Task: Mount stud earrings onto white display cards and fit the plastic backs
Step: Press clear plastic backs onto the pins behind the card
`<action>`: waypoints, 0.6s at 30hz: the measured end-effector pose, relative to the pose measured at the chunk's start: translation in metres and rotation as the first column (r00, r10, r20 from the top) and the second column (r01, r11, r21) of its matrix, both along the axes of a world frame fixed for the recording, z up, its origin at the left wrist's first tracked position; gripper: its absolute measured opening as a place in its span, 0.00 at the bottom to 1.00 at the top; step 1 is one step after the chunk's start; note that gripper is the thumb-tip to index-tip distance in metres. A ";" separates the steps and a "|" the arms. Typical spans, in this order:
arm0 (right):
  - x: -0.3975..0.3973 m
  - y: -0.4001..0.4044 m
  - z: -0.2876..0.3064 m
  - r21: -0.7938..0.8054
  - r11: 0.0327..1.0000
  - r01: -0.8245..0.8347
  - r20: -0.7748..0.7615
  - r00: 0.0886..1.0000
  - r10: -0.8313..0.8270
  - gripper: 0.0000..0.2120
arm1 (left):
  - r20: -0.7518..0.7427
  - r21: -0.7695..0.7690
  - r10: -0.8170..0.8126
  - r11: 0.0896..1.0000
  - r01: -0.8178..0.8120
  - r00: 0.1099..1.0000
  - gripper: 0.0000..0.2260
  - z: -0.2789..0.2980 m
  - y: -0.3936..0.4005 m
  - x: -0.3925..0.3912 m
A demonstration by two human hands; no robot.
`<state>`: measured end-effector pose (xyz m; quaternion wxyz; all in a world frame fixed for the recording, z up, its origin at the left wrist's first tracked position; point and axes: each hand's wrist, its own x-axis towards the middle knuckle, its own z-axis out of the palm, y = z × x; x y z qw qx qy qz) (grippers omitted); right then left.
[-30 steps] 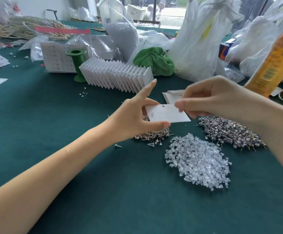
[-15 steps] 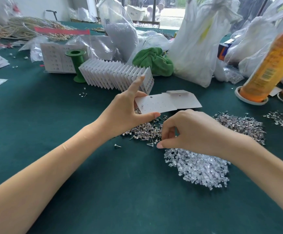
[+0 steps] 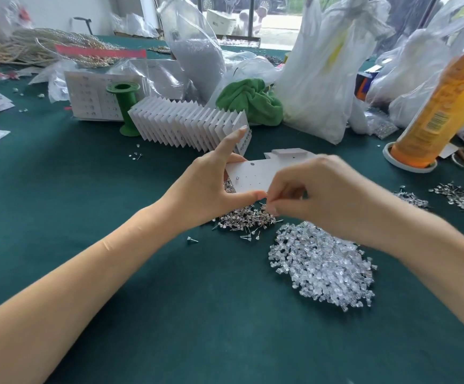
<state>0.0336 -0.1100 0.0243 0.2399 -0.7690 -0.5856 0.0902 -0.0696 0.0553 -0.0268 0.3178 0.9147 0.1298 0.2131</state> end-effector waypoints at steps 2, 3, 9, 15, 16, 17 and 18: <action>0.006 -0.002 0.008 0.128 0.991 0.024 -0.033 0.999 -0.020 0.05 | -0.008 -0.008 -0.030 1.000 0.030 1.000 0.44 -0.001 -0.005 0.000; 0.008 -0.002 0.009 0.165 0.985 0.043 -0.043 0.998 -0.036 0.06 | -0.014 -0.007 -0.043 0.999 0.043 0.999 0.44 -0.002 -0.008 0.000; 0.013 0.003 -0.004 0.207 0.972 0.114 -0.053 0.993 -0.106 0.05 | -0.035 -0.004 -0.114 0.993 0.114 0.993 0.44 -0.004 -0.021 0.000; 0.017 0.006 -0.011 0.206 0.973 0.101 -0.058 0.994 -0.091 0.05 | -0.016 -0.042 -0.124 0.991 0.123 0.992 0.43 -0.003 -0.023 0.000; 0.016 0.006 -0.012 0.214 0.972 0.096 -0.059 0.995 -0.086 0.05 | -0.016 -0.048 -0.123 0.991 0.122 0.992 0.43 -0.002 -0.023 0.000; 0.016 0.007 -0.013 0.225 0.970 0.093 -0.060 0.995 -0.082 0.05 | -0.018 -0.049 -0.121 0.992 0.120 0.992 0.43 -0.002 -0.023 -0.001; 0.016 0.007 -0.014 0.236 0.968 0.092 -0.063 0.995 -0.079 0.05 | -0.018 -0.047 -0.122 0.991 0.121 0.992 0.43 -0.002 -0.023 -0.001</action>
